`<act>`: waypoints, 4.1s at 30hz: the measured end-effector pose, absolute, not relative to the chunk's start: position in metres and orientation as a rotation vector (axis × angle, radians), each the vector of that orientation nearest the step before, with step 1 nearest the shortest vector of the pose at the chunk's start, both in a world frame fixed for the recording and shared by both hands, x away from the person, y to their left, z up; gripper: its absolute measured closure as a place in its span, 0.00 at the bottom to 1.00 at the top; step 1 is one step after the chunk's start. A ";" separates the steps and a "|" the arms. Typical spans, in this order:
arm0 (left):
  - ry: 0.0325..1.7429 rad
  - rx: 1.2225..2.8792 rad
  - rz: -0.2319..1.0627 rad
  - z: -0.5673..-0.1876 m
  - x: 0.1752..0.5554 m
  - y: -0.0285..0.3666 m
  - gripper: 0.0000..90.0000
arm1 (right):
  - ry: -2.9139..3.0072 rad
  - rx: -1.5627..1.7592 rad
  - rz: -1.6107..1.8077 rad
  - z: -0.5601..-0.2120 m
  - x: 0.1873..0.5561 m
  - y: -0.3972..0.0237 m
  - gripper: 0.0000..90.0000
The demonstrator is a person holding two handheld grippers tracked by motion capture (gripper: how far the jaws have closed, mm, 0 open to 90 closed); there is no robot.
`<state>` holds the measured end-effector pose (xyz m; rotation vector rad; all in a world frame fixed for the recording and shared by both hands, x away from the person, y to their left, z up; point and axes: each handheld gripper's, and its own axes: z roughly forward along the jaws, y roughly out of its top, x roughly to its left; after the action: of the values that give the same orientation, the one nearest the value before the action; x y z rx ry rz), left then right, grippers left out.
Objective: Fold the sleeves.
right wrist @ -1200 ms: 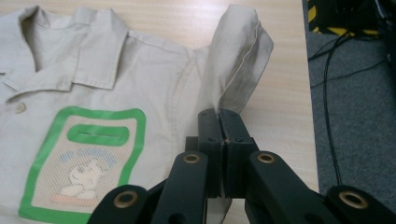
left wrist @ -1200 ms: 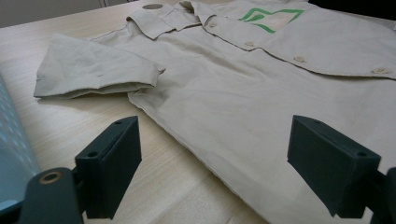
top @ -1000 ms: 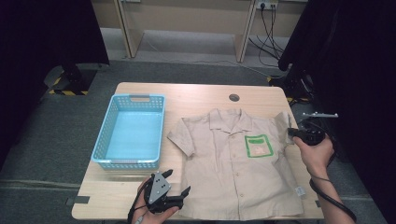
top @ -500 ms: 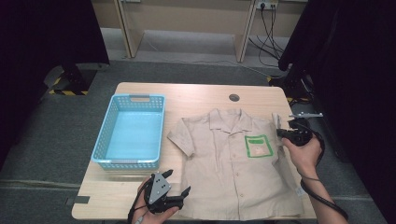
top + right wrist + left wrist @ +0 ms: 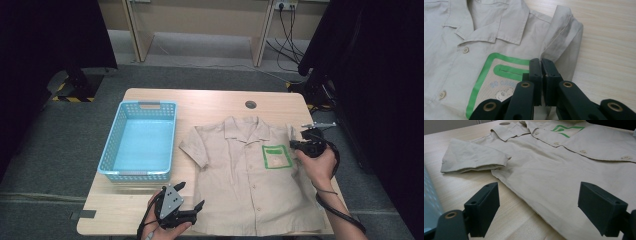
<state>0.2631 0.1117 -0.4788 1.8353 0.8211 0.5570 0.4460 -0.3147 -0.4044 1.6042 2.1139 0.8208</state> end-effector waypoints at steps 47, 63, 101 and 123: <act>0.820 1.835 0.549 -0.479 0.262 0.111 0.19 | 2.306 1.515 0.859 -0.409 0.456 -0.238 0.70; 0.815 1.837 0.550 -0.479 0.262 0.110 0.19 | 2.334 1.476 0.884 -0.405 0.459 -0.209 0.65; 0.812 1.841 0.549 -0.479 0.261 0.109 0.19 | 2.395 1.383 0.897 -0.402 0.461 -0.160 0.64; 0.815 1.835 0.549 -0.479 0.261 0.110 0.19 | 2.432 1.334 0.894 -0.402 0.461 -0.131 0.64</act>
<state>0.2612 0.1095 -0.4789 1.8354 0.8148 0.5490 0.4607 -0.1313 -0.4017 1.3339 2.4323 0.8937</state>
